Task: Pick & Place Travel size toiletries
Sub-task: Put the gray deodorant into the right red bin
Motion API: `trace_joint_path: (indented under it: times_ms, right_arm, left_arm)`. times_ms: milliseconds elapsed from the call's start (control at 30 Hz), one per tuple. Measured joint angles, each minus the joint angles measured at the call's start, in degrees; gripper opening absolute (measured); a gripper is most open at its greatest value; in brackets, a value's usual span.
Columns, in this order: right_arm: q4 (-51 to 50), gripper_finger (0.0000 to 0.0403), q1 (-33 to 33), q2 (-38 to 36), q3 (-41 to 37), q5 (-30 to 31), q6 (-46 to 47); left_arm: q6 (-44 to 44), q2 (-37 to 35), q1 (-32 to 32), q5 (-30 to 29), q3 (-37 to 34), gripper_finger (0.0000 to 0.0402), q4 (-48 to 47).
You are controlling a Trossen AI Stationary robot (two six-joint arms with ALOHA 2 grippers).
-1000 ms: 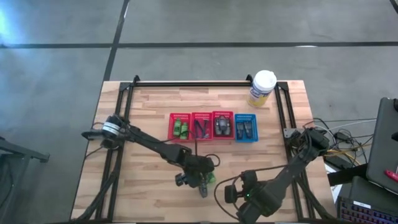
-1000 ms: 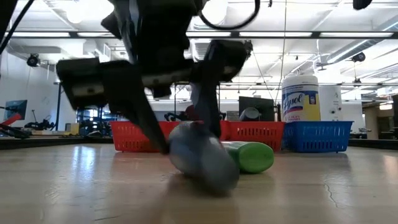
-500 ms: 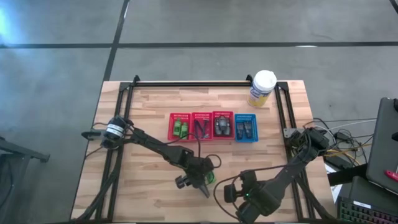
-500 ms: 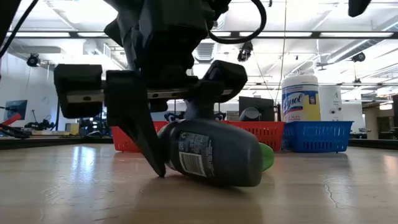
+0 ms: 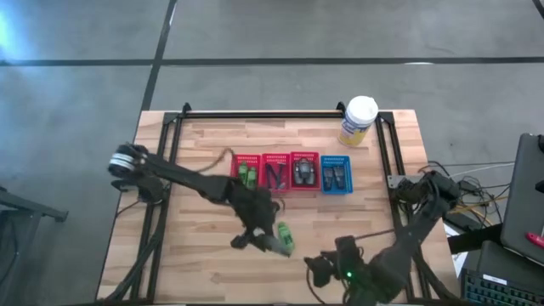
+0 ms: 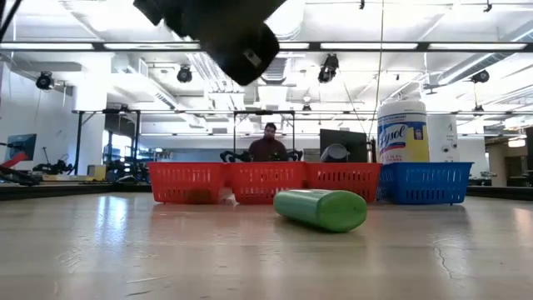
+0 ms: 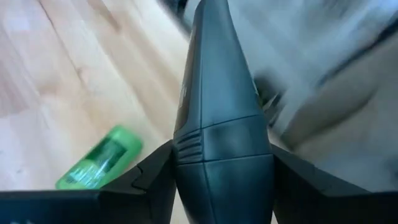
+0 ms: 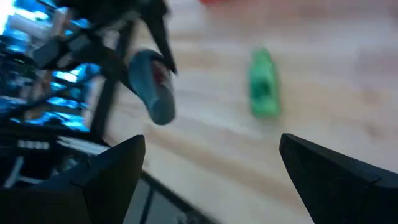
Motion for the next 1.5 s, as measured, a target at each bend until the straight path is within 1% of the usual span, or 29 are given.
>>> trace_joint_path:
  times_ms: [67, 100, 233, 300, 333, 433, 600, 767, 900, 1033, 1333, 1433, 1500]
  right_arm:
    - [0.8, 0.0368, -1.1, -1.2, 0.1, 3.5, -5.2]
    - [1.2, 0.0368, -2.2, -1.7, 0.1, 4.0, -8.7]
    - [4.8, 0.0368, -6.8, -3.9, 0.3, 3.3, -22.8]
    - [6.8, 0.0368, -9.1, -5.2, 0.2, 1.2, -29.2]
    - [7.3, 0.0368, -10.1, -5.6, 0.1, -0.2, -31.9]
    - [9.4, 0.0368, -12.8, -6.5, 0.0, -3.1, -36.9]
    - [14.6, 0.0368, -16.3, -8.3, -0.8, -7.3, -39.9]
    - [21.7, 0.0368, -17.7, -8.2, -1.0, -8.1, -43.8]
    - [21.9, 0.0361, -18.1, -8.2, -1.1, -8.6, -43.6]
    - [21.8, 0.0322, -18.3, -8.2, -1.1, -7.7, -43.5]
    - [22.0, 0.0191, -18.4, -8.2, -1.1, -8.5, -42.8]
    - [22.1, 0.0161, -18.3, -8.2, -1.1, -8.8, -42.8]
    - [22.1, 0.0153, -18.3, -8.2, -1.1, -9.0, -42.9]
  left_arm:
    - [-8.8, -2.2, 2.5, 5.0, -2.9, 0.0204, 6.4]
    - [-13.7, -2.9, 3.8, 7.2, -4.3, 0.0204, 9.8]
    - [-29.9, -4.1, 8.5, 16.1, -8.1, 0.0204, 22.1]
    - [-34.4, -4.2, 9.8, 18.9, -8.7, 0.0204, 25.2]
    - [-35.3, -4.2, 10.2, 19.8, -8.7, 0.0204, 25.9]
    - [-35.6, -4.2, 10.3, 20.8, -8.1, 0.0204, 26.7]
    - [-34.5, -4.2, 10.3, 20.9, -6.9, 0.0204, 27.7]
    - [-34.1, -4.2, 10.3, 20.6, -6.4, 0.0204, 30.7]
    - [-35.2, -4.2, 10.3, 20.3, -6.4, 0.0204, 33.0]
    - [-35.2, -4.3, 10.3, 20.3, -6.6, 0.0204, 33.1]
    - [-34.0, -4.3, 10.4, 19.9, -6.6, 0.0204, 32.8]
    - [-33.5, -4.3, 10.3, 19.9, -6.6, 0.0204, 33.0]
    - [-32.7, -4.3, 10.4, 19.7, -6.7, 0.0205, 33.0]
